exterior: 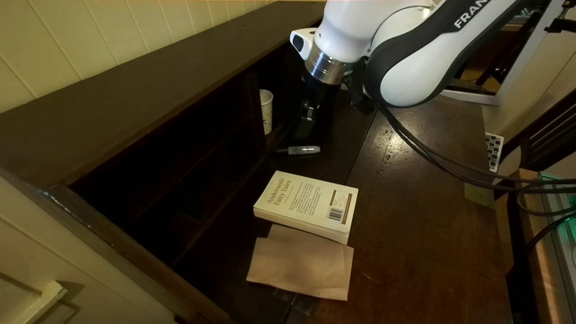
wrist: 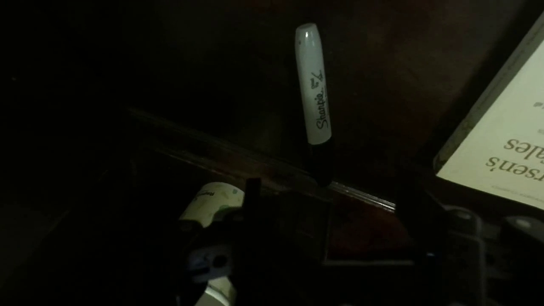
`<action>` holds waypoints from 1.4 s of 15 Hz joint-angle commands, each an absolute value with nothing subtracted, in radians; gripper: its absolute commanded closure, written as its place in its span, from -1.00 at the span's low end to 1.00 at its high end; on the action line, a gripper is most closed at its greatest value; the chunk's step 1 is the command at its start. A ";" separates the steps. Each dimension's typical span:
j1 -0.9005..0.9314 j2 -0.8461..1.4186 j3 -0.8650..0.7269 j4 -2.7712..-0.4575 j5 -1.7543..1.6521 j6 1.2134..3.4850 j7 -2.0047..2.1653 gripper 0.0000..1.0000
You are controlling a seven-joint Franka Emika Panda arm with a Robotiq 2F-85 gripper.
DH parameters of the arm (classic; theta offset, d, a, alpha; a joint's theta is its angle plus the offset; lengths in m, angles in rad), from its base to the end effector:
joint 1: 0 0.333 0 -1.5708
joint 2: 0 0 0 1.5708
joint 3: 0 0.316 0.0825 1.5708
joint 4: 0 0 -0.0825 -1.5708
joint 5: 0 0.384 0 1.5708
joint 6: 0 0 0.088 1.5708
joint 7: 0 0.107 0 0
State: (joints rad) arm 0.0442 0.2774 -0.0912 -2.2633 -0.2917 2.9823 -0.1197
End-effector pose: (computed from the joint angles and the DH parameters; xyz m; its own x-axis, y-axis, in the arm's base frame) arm 0.5742 -0.0061 0.2836 0.8516 0.3690 0.3724 0.2991 -0.9254 0.2328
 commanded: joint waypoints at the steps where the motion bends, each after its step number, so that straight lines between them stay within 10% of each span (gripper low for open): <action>1: 0.023 0.301 -0.078 -2.247 -0.270 2.982 -0.132 -1.00; 17: -0.056 0.467 -0.021 -2.152 -0.216 2.929 -0.192 -1.00; 19: -0.067 0.481 -0.006 -2.141 -0.204 2.927 -0.196 -0.47; 21: -0.077 0.492 0.005 -2.131 -0.196 2.920 -0.204 -0.36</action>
State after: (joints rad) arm -0.0464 0.4623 -0.0302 -2.1708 -0.2350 2.9494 -0.1607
